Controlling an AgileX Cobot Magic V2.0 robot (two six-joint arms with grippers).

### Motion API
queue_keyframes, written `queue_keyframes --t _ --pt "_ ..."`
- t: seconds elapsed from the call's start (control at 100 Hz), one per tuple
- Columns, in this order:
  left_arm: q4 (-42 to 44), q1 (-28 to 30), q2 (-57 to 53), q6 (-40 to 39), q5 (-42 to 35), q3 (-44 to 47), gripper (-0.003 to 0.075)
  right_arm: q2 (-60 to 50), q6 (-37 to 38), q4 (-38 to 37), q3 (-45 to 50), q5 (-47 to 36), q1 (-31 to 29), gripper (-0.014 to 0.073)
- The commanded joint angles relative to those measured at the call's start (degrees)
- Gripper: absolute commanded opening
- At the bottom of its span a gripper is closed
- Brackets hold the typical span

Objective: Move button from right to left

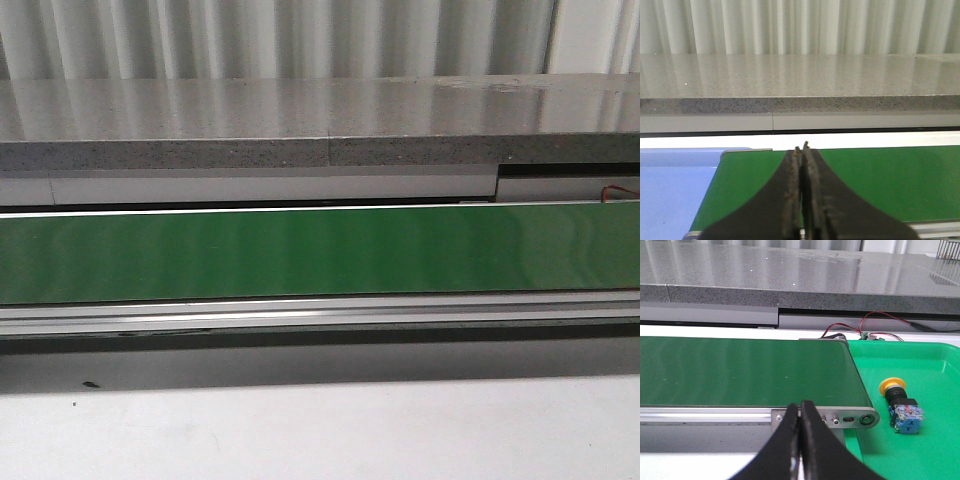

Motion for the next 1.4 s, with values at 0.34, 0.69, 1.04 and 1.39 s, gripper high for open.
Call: queue_keyframes --t 0.34,0.69,1.04,1.39 --pt "-0.31 -0.17 -1.81 -0.39 -4.73 2.15 -0.0020 -1.13 -0.16 -0.53 -1.25 -3.85 -0.39 -0.0068" --pt "-0.31 -0.17 -1.81 -0.39 -4.73 2.15 -0.0020 -1.13 -0.16 -0.53 -1.25 -3.65 -0.39 -0.0068" --pt "-0.31 -0.17 -1.81 -0.39 -4.73 2.15 -0.0020 -0.75 -0.16 -0.53 -8.05 2.66 -0.39 -0.0068" --pt "-0.31 -0.17 -1.81 -0.39 -4.73 2.15 -0.0020 12.44 -0.16 -0.58 -24.41 17.46 -0.39 -0.0068"
